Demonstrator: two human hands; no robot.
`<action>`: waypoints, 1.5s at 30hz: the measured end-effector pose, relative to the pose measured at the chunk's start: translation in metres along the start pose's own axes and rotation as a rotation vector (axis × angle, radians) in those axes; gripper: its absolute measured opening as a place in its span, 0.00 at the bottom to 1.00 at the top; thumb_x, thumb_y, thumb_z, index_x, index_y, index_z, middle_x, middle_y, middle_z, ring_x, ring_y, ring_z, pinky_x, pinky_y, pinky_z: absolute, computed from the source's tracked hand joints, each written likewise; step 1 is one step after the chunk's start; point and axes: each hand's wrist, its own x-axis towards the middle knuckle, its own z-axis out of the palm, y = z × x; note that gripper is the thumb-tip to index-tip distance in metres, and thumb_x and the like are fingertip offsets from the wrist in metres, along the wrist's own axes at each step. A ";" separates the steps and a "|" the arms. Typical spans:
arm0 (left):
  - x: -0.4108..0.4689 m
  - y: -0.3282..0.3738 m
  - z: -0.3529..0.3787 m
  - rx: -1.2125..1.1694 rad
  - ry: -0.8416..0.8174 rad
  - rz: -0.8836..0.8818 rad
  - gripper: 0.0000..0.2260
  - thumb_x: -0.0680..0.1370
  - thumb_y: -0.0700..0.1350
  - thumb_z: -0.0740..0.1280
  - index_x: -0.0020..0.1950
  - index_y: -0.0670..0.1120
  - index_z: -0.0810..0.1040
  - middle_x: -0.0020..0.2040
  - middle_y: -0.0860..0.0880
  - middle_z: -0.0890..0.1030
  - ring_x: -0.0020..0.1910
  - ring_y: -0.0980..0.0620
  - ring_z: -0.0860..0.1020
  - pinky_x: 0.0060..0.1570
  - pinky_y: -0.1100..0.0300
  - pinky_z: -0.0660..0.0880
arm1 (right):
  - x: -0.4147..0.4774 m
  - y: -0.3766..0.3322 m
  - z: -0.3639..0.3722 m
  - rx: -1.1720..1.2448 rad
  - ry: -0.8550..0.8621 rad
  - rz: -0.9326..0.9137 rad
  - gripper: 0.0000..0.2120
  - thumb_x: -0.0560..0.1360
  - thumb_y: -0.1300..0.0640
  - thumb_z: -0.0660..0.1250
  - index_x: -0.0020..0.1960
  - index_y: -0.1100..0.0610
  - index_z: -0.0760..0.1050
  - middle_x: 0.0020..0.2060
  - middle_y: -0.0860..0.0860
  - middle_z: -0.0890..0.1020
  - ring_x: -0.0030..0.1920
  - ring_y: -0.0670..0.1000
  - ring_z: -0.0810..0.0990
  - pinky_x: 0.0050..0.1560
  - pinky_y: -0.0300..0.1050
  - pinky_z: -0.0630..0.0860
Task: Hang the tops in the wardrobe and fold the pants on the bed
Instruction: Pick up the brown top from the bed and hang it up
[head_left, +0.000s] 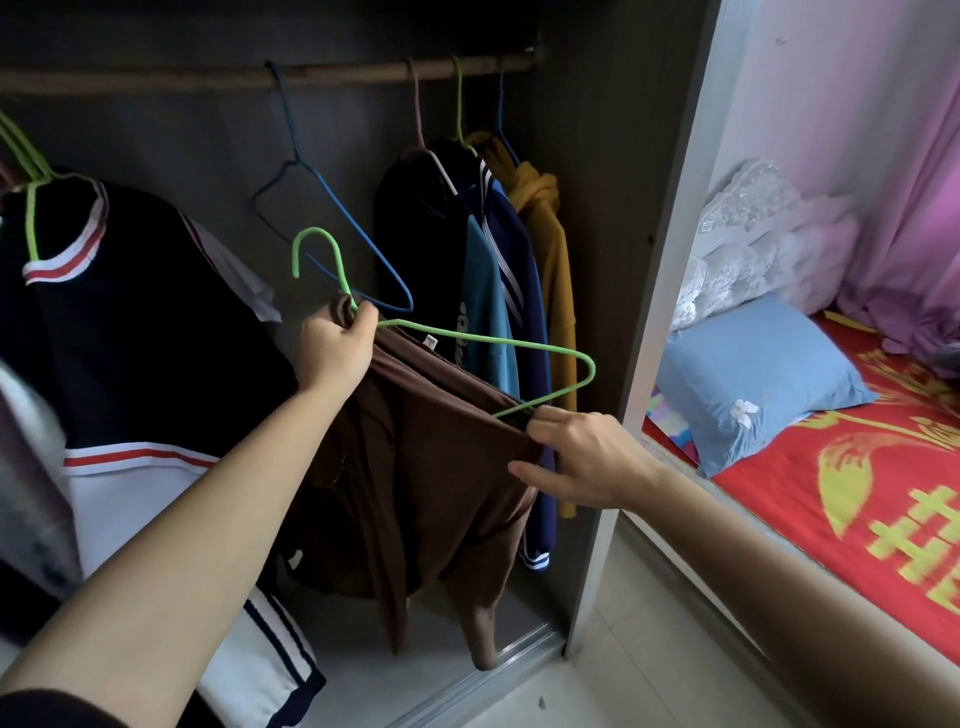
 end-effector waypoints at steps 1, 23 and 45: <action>0.003 -0.004 -0.004 0.025 0.001 0.007 0.15 0.76 0.51 0.66 0.39 0.40 0.76 0.36 0.42 0.79 0.38 0.46 0.76 0.39 0.57 0.69 | -0.003 0.005 -0.003 -0.024 0.015 0.016 0.19 0.79 0.35 0.57 0.48 0.49 0.73 0.42 0.42 0.71 0.36 0.46 0.74 0.33 0.44 0.76; -0.003 -0.026 -0.012 0.403 -0.375 0.245 0.17 0.71 0.62 0.66 0.38 0.48 0.75 0.32 0.50 0.78 0.39 0.48 0.78 0.41 0.52 0.73 | 0.009 0.004 -0.039 -0.085 0.136 0.037 0.11 0.79 0.43 0.62 0.51 0.49 0.78 0.41 0.39 0.71 0.31 0.41 0.69 0.30 0.30 0.61; -0.027 -0.001 0.003 -0.102 -1.018 0.048 0.27 0.67 0.36 0.78 0.63 0.50 0.75 0.60 0.45 0.79 0.61 0.50 0.78 0.62 0.56 0.73 | 0.062 0.023 -0.051 0.040 -0.038 0.149 0.14 0.83 0.48 0.59 0.53 0.55 0.79 0.42 0.48 0.83 0.41 0.48 0.80 0.45 0.47 0.78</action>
